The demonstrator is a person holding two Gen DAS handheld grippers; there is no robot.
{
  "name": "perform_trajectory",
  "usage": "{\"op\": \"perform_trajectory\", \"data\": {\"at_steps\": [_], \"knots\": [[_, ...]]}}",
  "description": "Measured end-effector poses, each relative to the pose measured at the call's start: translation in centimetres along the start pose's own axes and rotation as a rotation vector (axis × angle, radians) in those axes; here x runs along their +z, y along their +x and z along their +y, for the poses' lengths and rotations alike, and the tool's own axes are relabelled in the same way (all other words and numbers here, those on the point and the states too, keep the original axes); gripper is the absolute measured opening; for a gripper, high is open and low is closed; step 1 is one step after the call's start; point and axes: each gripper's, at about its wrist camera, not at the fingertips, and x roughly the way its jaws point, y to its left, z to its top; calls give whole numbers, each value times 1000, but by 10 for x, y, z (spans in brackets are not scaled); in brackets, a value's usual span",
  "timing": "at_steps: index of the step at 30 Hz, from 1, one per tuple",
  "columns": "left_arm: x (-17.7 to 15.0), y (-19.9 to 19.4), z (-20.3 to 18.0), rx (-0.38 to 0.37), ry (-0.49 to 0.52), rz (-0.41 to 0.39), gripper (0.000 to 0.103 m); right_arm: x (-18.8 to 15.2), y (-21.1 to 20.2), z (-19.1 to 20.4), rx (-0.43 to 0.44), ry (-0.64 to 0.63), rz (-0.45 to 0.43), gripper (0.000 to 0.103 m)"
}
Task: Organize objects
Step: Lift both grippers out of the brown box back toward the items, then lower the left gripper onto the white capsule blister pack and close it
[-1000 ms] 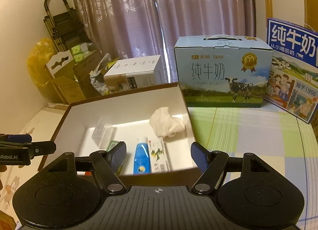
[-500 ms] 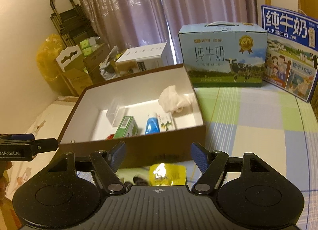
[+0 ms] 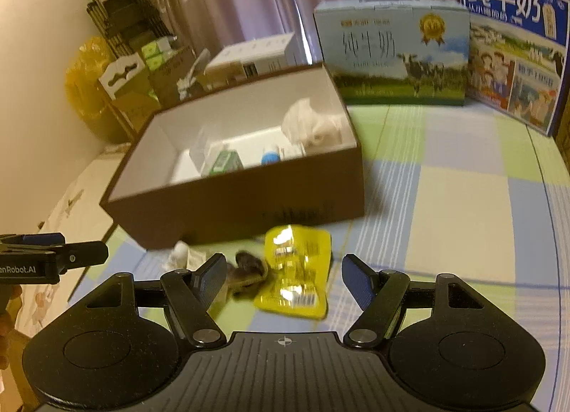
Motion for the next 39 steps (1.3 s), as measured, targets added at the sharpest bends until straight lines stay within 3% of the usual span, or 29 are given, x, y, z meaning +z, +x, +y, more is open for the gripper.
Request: {"op": "perform_trajectory", "data": {"at_steps": [19, 32, 39], "knots": [[-31, 46, -16, -29, 40, 141, 94, -35, 23, -10, -50, 39, 120, 69], [-34, 83, -41, -47, 136, 179, 73, -41, 32, -20, -86, 68, 152, 69], [-27, 102, -49, -49, 162, 189, 69, -41, 35, -25, -100, 80, 159, 69]]}}
